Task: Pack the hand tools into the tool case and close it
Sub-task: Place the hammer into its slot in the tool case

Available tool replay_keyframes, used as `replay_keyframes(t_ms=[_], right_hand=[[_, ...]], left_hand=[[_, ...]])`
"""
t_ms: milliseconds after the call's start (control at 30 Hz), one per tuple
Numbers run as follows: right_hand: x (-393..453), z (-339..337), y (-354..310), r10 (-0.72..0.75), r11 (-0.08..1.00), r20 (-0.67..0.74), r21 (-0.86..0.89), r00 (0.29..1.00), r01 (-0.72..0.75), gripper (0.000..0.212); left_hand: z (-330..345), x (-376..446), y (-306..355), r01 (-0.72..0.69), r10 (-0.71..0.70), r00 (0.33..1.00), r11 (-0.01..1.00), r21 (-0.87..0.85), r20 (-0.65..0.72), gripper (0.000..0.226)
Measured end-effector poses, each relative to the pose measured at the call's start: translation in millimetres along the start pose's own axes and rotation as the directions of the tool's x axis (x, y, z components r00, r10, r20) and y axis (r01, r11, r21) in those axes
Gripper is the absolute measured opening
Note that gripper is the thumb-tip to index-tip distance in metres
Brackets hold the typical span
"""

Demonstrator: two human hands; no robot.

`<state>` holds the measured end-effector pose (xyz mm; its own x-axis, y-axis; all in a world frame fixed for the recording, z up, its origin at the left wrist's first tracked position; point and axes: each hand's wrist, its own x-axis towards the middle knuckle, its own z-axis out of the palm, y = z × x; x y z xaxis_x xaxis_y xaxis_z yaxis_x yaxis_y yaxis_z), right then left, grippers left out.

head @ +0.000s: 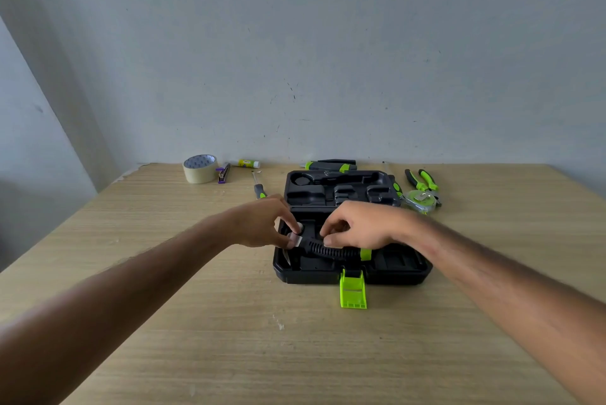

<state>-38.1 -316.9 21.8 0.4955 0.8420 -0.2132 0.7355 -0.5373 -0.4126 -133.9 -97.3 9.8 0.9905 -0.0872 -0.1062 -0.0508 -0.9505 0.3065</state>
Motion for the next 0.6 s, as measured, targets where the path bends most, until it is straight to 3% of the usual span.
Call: replay_keyframes(t_ms=[167,233,333,400,600], right_hand=[[1.3,-23.5,17.8,0.050,0.999,-0.036,0.019,0.998,-0.050,0.010],[-1.8,-31.9,25.0,0.095,0.994,0.018,0.053,0.995,-0.096,0.010],[-5.4,-37.4,32.7,0.193,0.976,0.119,0.077,0.974,-0.203,0.020],[-4.7,-35.7,36.3,0.247,0.962,0.158,0.076,0.956,-0.261,0.026],[-4.8,-36.6,47.8,0.281,0.932,0.247,0.160,0.927,-0.325,0.024]], left_hand=[[-6.2,4.0,2.8,0.008,-0.010,0.997,1.000,0.030,0.078,0.035],[-12.1,7.1,4.2,0.033,-0.032,0.997,0.999,-0.005,0.076,0.037],[-16.0,16.4,0.7,0.210,-0.208,0.978,0.950,-0.229,0.034,0.048],[-16.3,22.0,-1.1,0.346,-0.324,0.938,0.864,-0.365,0.123,0.050],[-16.2,37.7,-9.3,0.464,-0.354,0.880,0.786,-0.409,0.317,0.046]])
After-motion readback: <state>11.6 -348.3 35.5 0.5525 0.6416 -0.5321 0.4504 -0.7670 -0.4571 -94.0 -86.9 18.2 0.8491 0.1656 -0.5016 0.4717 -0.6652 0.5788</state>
